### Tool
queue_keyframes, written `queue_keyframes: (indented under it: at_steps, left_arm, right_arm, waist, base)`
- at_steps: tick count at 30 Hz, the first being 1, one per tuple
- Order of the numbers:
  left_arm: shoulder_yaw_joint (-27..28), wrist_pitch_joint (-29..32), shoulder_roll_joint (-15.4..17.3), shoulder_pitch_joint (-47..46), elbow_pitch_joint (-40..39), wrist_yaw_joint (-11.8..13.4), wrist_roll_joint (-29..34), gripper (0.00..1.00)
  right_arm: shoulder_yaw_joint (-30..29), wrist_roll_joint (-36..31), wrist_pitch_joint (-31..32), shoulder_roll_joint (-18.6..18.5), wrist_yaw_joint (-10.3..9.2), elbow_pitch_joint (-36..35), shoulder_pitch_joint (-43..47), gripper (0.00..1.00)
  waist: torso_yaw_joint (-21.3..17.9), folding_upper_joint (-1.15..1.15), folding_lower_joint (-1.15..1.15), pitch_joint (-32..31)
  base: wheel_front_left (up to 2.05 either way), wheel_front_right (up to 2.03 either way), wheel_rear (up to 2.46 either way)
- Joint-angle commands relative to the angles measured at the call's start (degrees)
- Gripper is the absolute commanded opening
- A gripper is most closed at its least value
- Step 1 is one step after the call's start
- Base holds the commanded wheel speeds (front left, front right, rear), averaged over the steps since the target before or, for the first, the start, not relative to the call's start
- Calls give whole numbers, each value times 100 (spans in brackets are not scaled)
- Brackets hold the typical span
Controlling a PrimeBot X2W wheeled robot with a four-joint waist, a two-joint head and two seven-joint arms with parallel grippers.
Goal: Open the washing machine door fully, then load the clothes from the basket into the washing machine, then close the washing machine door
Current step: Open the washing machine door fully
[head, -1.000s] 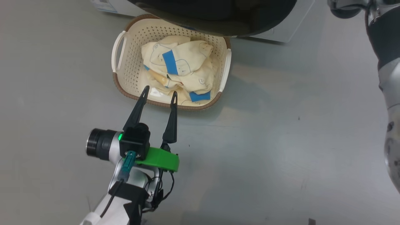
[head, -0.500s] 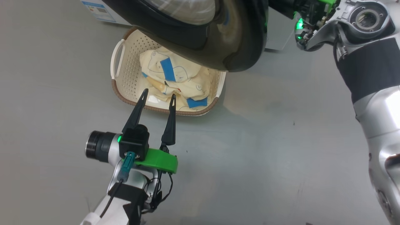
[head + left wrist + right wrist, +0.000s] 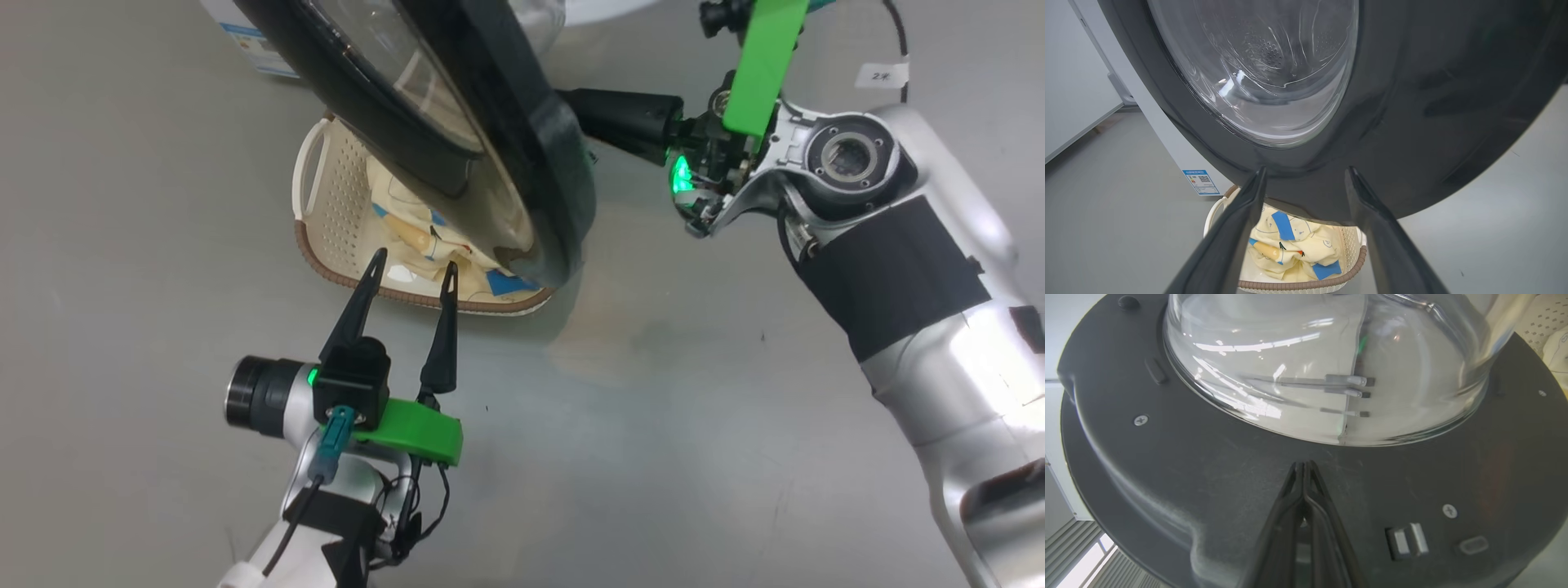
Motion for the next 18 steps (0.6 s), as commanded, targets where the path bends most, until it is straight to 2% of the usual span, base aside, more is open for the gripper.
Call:
queue_keyframes:
  at_steps: [1,12,18]
  left_arm:
    - [207,-62,76,41,-137,9,-16,100]
    - [220,-62,75,111,-56,25,-34,100]
    - [257,-62,85,195,-10,21,-24,100]
  right_arm:
    - [85,71,-72,179,1,-243,32,0]
    - [777,545,-646,179,1,-511,439,0]
    - [846,692,-1012,179,1,-475,561,0]
  waist:
    - [1,0,0,-18]
    - [2,0,0,-243]
    - [-48,0,0,-361]
  base:
    - [0,0,0]
    - [0,0,0]
    - [0,0,0]
